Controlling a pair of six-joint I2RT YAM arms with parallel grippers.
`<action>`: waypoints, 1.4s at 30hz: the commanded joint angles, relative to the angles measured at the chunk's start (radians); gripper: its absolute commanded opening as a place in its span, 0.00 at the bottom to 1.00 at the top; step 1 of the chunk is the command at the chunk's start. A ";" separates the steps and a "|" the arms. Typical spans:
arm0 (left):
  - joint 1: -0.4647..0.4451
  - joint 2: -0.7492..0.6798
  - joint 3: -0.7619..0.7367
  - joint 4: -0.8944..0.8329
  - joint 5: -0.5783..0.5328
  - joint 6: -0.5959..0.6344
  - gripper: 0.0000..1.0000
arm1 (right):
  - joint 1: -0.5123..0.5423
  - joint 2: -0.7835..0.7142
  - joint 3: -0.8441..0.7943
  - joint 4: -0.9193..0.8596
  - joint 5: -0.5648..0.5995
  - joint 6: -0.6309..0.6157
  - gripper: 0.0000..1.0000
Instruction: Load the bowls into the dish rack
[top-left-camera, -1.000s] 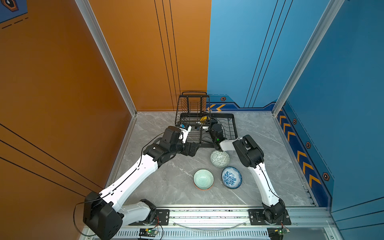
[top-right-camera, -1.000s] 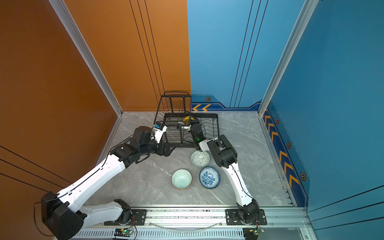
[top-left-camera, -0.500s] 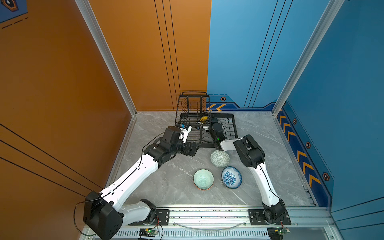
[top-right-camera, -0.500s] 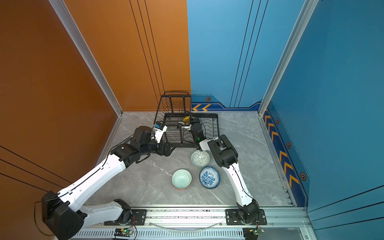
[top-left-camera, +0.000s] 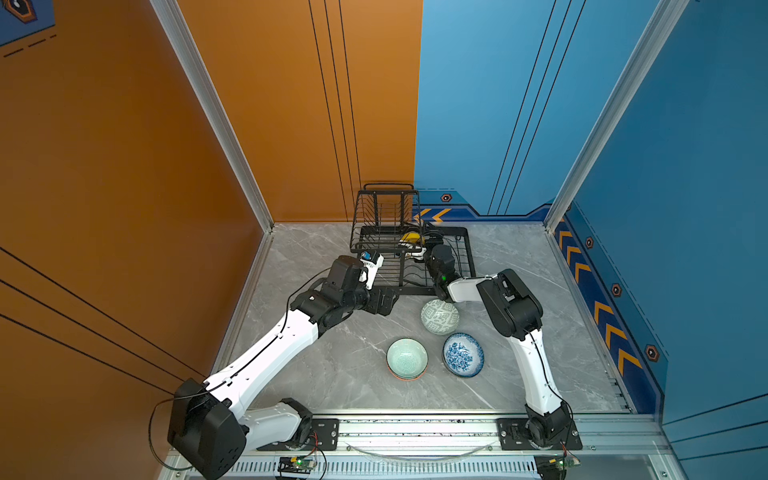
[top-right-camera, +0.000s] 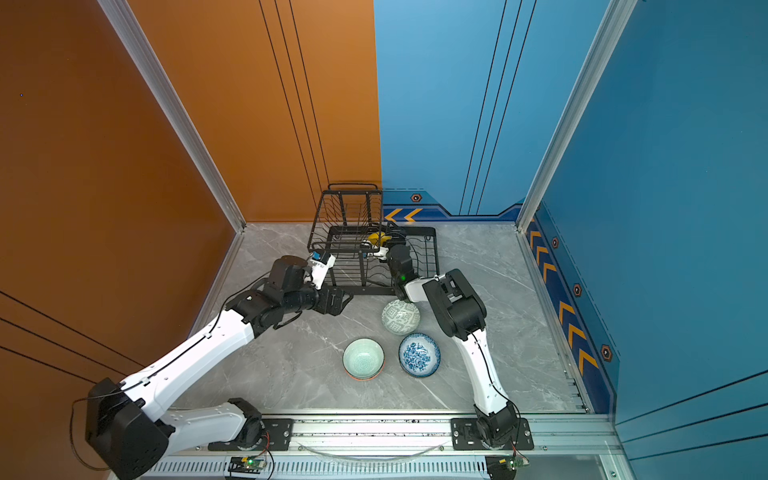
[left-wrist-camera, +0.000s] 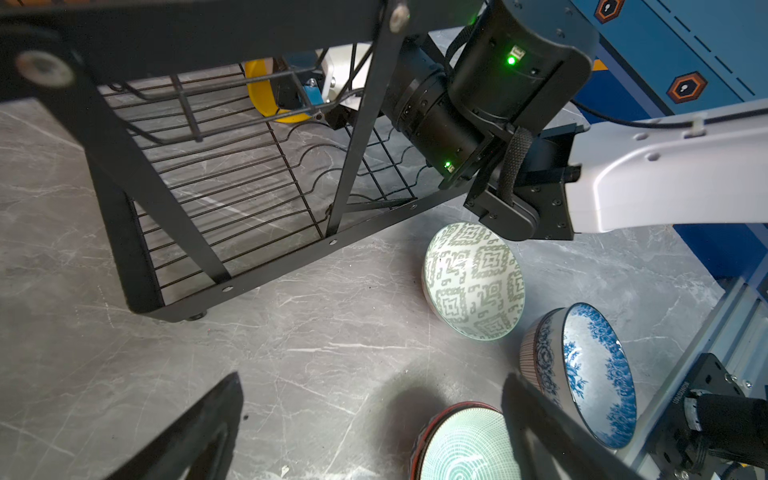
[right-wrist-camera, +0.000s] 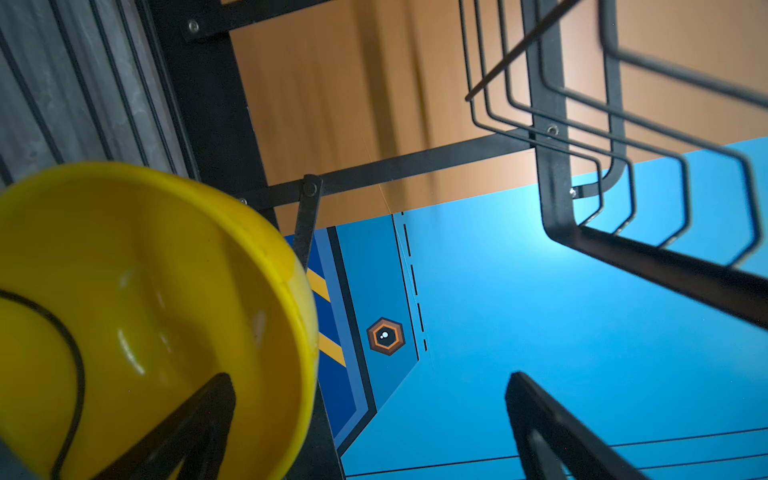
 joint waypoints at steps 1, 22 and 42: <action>0.005 0.003 -0.009 0.015 0.001 -0.007 0.98 | -0.011 -0.058 -0.038 0.010 -0.003 0.030 1.00; 0.035 -0.046 -0.008 -0.031 -0.029 0.015 0.98 | -0.042 -0.243 -0.340 0.186 0.067 0.193 1.00; 0.022 -0.068 -0.013 -0.079 -0.106 -0.004 0.98 | -0.097 -0.793 -0.318 -0.908 0.133 1.120 1.00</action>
